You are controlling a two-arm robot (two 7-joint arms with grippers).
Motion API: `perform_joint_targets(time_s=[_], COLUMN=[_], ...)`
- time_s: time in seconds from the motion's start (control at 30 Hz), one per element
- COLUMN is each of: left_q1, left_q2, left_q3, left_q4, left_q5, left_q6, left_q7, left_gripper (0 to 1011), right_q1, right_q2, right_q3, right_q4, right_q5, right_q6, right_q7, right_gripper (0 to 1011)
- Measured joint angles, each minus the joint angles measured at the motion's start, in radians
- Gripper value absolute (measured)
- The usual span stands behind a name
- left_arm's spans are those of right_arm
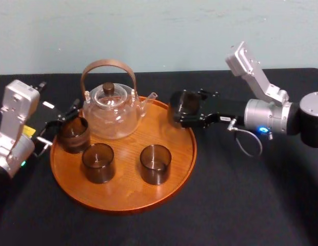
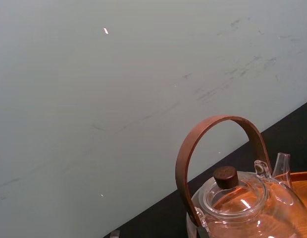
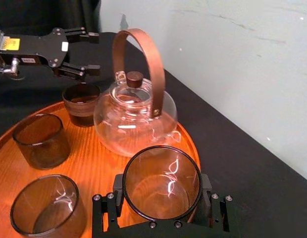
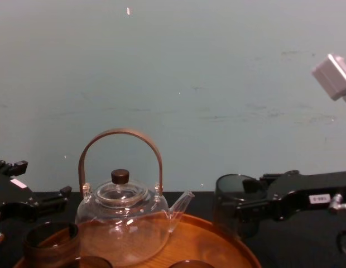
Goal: Pick up the glass from the table and place it on the tray.
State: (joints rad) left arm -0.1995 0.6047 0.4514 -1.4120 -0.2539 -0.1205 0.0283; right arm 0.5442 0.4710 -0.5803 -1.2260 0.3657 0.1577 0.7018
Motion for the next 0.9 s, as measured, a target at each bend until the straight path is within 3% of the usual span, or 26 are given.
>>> perform_joint_targets(time_s=[0.9], left_q1=[0.0], left_q2=[0.0], left_q3=[0.0], left_q4=[0.0], left_q5=[0.0], left_q6=[0.0], left_q7=[0.0], left_gripper=[1001], right_q1=[0.038], right_q2=[-0.09], right_q3=[-0.07], right_q4=[0.14], right_q5=[-0.045], right_q6=[-0.042], right_q7=[-0.017], right_gripper=[902])
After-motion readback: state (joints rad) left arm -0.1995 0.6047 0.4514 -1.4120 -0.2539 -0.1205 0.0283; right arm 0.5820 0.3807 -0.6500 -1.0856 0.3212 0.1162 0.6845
